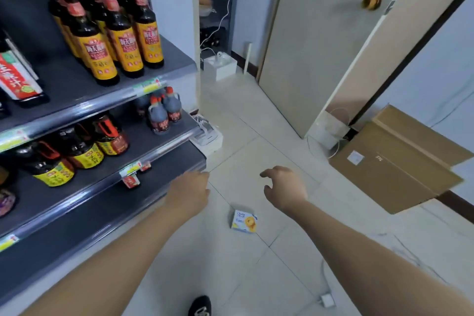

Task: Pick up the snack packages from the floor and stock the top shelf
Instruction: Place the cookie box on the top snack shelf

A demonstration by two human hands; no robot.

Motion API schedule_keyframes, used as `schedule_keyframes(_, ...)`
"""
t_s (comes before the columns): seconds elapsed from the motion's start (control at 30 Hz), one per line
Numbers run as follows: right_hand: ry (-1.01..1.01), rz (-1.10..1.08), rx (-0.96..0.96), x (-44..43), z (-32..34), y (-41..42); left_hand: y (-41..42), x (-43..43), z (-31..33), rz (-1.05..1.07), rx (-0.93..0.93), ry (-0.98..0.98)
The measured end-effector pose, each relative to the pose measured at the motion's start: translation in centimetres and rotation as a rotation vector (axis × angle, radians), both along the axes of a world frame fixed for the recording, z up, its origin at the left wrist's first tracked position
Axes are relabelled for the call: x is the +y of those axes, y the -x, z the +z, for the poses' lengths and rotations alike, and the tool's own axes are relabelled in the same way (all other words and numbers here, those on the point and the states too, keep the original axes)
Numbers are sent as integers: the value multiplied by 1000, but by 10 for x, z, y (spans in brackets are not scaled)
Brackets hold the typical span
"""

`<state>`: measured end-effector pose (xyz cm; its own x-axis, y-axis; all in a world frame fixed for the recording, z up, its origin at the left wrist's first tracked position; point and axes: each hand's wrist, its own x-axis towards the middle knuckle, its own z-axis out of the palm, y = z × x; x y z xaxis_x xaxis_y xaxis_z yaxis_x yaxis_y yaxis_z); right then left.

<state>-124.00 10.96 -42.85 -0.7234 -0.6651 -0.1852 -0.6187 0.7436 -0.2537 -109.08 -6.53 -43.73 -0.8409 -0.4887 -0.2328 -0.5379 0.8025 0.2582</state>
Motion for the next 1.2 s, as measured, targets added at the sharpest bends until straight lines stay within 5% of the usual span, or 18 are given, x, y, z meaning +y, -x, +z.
schedule_keyframes(0.5,-226,-140,-245,34,-208,152,186,13,-202,-120,-250,-59)
schedule_keyframes(1.0,-304,-363,-497,24,-573,182,245,10,-568,-307,-495,-4)
schedule_keyframes(1.2,-240,-586,-667,15,-692,177,243,11,-687,-208,-662,-140)
